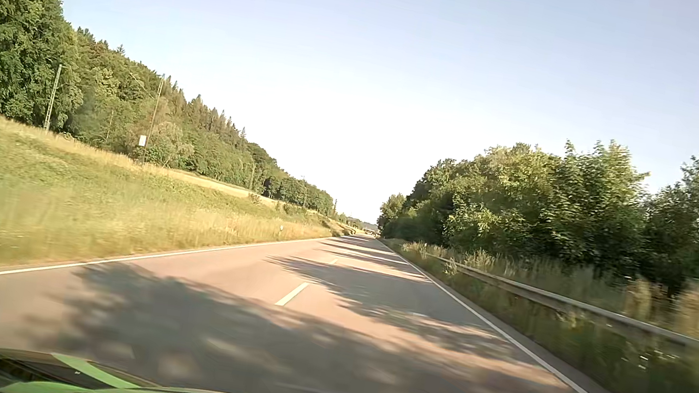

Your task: Follow the waypoints while adhering to traffic rules and regulations

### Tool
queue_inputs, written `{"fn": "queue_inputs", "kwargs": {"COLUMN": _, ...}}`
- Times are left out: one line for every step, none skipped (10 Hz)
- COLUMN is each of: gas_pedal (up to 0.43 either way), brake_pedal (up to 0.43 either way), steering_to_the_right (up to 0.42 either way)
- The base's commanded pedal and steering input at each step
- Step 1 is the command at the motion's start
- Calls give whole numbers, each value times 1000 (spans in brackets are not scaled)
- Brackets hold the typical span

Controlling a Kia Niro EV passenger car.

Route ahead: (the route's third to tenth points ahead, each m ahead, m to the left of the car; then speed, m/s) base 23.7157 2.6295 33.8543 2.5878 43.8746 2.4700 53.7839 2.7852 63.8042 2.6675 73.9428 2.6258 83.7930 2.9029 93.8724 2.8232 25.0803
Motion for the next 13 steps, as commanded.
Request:
{"fn": "queue_inputs", "kwargs": {"gas_pedal": 248, "brake_pedal": 0, "steering_to_the_right": -1}}
{"fn": "queue_inputs", "kwargs": {"gas_pedal": 228, "brake_pedal": 0, "steering_to_the_right": -1}}
{"fn": "queue_inputs", "kwargs": {"gas_pedal": 220, "brake_pedal": 0, "steering_to_the_right": -1}}
{"fn": "queue_inputs", "kwargs": {"gas_pedal": 209, "brake_pedal": 0, "steering_to_the_right": -1}}
{"fn": "queue_inputs", "kwargs": {"gas_pedal": 209, "brake_pedal": 0, "steering_to_the_right": -1}}
{"fn": "queue_inputs", "kwargs": {"gas_pedal": 209, "brake_pedal": 0, "steering_to_the_right": -1}}
{"fn": "queue_inputs", "kwargs": {"gas_pedal": 220, "brake_pedal": 0, "steering_to_the_right": -1}}
{"fn": "queue_inputs", "kwargs": {"gas_pedal": 220, "brake_pedal": 0, "steering_to_the_right": -1}}
{"fn": "queue_inputs", "kwargs": {"gas_pedal": 228, "brake_pedal": 0, "steering_to_the_right": -1}}
{"fn": "queue_inputs", "kwargs": {"gas_pedal": 240, "brake_pedal": 0, "steering_to_the_right": -1}}
{"fn": "queue_inputs", "kwargs": {"gas_pedal": 240, "brake_pedal": 0, "steering_to_the_right": -1}}
{"fn": "queue_inputs", "kwargs": {"gas_pedal": 240, "brake_pedal": 0, "steering_to_the_right": -1}}
{"fn": "queue_inputs", "kwargs": {"gas_pedal": 248, "brake_pedal": 0, "steering_to_the_right": -1}}
